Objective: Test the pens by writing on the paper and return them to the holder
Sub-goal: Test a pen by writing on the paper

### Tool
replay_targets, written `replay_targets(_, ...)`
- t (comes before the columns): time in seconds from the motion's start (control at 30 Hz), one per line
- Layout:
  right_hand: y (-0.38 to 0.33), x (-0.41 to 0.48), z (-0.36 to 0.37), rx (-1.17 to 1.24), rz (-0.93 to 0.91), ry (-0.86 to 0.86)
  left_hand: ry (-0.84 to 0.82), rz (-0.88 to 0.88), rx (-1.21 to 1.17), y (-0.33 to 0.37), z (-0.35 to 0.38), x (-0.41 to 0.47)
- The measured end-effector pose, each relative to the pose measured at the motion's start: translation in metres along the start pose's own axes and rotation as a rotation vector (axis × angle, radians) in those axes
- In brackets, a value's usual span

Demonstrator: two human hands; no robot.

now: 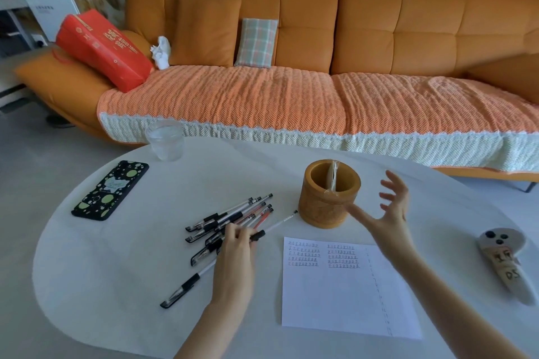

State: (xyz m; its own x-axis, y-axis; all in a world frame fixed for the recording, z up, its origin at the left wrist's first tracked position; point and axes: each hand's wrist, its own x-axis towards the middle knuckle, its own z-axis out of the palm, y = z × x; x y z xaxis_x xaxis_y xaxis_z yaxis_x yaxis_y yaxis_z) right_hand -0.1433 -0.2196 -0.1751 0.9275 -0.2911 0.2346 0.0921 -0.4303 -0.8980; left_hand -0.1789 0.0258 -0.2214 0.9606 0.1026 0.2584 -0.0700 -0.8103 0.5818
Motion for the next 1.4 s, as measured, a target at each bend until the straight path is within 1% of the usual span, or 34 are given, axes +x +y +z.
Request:
replay_targets(0.03,0.000,-0.012,0.003,0.010,-0.030,0.067,0.025,-0.045,-0.094,0.000,-0.003,-0.001)
replay_targets(0.07,-0.002,-0.024,0.006,0.026,-0.031,0.090,0.038,-0.081,-0.183,0.002,-0.005,-0.002)
replay_targets(0.1,-0.004,-0.035,0.011,0.061,-0.001,0.055,0.027,-0.090,-0.245,0.003,-0.006,-0.005)
replay_targets(0.13,-0.008,-0.045,0.017,0.110,0.053,-0.040,0.004,-0.079,-0.286,0.006,-0.007,-0.008)
replay_targets(0.23,-0.024,-0.067,0.038,0.207,0.201,-0.449,-0.109,-0.055,-0.375,0.019,-0.011,-0.017)
replay_targets(0.27,-0.029,-0.072,0.045,0.230,0.216,-0.527,-0.165,-0.049,-0.395,0.024,-0.012,-0.020)
replay_targets(0.3,-0.034,-0.075,0.051,0.261,0.216,-0.557,-0.220,-0.042,-0.405,0.029,-0.014,-0.024)
replay_targets(0.37,-0.043,-0.076,0.058,0.317,0.215,-0.526,-0.274,-0.036,-0.433,0.039,-0.015,-0.030)
replay_targets(0.43,-0.048,-0.076,0.060,0.319,0.205,-0.491,-0.277,-0.040,-0.474,0.046,-0.017,-0.033)
replay_targets(0.63,-0.046,-0.083,0.053,0.342,0.225,-0.488,-0.272,-0.033,-0.360,0.047,-0.017,-0.035)
replay_targets(0.77,-0.037,-0.089,0.047,0.384,0.273,-0.469,-0.293,-0.036,-0.344,0.048,-0.013,-0.041)
replay_targets(0.9,-0.029,-0.094,0.043,0.415,0.318,-0.453,-0.301,-0.034,-0.388,0.043,-0.008,-0.047)
replay_targets(0.97,-0.025,-0.096,0.042,0.430,0.339,-0.417,-0.345,-0.033,-0.392,0.041,-0.006,-0.049)
replay_targets(1.03,-0.020,-0.095,0.041,0.475,0.379,-0.339,-0.361,-0.034,-0.348,0.038,-0.007,-0.050)
replay_targets(1.1,-0.015,-0.093,0.038,0.510,0.415,-0.259,-0.344,0.012,-0.246,0.030,-0.009,-0.049)
replay_targets(1.2,-0.010,-0.089,0.033,0.537,0.435,-0.214,-0.302,0.148,-0.098,0.017,-0.011,-0.050)
replay_targets(1.33,-0.004,-0.087,0.031,0.562,0.460,-0.186,-0.313,0.268,0.005,0.003,-0.002,-0.052)
replay_targets(1.4,-0.003,-0.088,0.033,0.590,0.441,-0.154,-0.264,0.302,0.027,0.000,0.003,-0.054)
